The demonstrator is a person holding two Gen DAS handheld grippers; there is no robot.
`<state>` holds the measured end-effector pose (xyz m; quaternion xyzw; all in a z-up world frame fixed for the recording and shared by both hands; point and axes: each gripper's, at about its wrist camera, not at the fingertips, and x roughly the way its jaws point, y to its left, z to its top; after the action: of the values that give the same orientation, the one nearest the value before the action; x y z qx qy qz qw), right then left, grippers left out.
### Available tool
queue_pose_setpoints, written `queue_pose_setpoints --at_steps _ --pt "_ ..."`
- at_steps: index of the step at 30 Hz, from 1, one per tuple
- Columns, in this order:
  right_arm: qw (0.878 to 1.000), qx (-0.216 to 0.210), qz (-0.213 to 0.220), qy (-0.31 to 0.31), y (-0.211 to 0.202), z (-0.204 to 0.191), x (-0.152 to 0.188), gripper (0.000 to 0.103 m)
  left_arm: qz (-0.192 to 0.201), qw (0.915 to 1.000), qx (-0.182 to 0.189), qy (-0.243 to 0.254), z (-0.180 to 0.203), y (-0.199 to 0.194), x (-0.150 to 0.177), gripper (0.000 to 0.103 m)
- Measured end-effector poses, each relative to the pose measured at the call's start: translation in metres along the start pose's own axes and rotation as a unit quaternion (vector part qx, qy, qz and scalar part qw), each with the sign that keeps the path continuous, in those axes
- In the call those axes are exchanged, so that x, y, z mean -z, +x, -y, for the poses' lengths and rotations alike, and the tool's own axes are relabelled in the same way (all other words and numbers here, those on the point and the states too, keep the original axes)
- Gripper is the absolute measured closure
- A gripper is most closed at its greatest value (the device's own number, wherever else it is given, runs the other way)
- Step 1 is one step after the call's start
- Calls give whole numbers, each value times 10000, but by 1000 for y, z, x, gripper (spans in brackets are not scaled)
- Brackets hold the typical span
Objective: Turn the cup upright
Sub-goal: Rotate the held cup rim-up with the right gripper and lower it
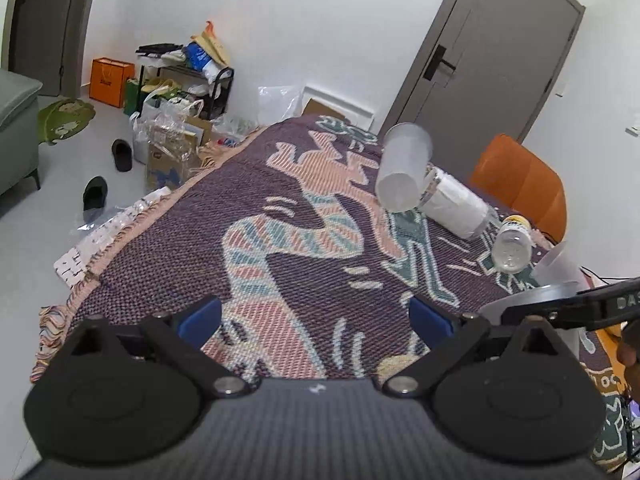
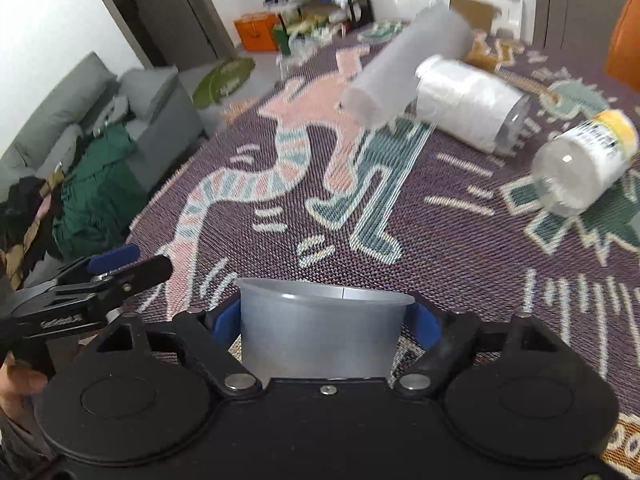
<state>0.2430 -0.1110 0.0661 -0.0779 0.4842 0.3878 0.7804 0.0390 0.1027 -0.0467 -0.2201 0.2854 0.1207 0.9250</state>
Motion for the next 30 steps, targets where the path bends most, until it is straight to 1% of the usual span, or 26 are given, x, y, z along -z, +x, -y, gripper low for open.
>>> queue_pose_setpoints --at_steps 5,6,9,11,13,16,18,21,22,25,30 --pt "9975 214 645 -207 -30 -11 10 25 180 9998 37 104 10 -8 1 4" --pt "9965 258 760 -253 -34 -14 11 29 229 9997 63 108 12 -11 1 4" --pt "9915 500 1117 -430 -46 -23 17 29 393 9991 78 136 15 -18 0 4" --pt "9882 569 1335 -491 -52 -25 22 29 622 9978 -4 243 19 -25 0 4" --pt "9850 621 1530 -495 -56 -26 27 29 770 9965 -99 310 22 -31 1 4" --pt "9743 863 1990 -609 -61 -30 36 29 939 9955 85 62 20 -37 1 4" --pt "9635 1092 2334 -719 -61 -34 43 29 1008 9948 139 -24 20 -39 2 4" --pt "9520 1268 2685 -748 -55 -34 52 28 1047 9944 123 124 25 -41 2 4" --pt "9498 1281 2758 -735 -54 -34 54 28 1042 9943 140 175 27 -41 2 4" --pt "9431 1248 3025 -583 -50 -28 59 28 974 9945 197 322 30 -40 2 4" --pt "9305 1223 3436 -347 -45 -19 61 28 1007 9929 70 630 35 -38 4 4"
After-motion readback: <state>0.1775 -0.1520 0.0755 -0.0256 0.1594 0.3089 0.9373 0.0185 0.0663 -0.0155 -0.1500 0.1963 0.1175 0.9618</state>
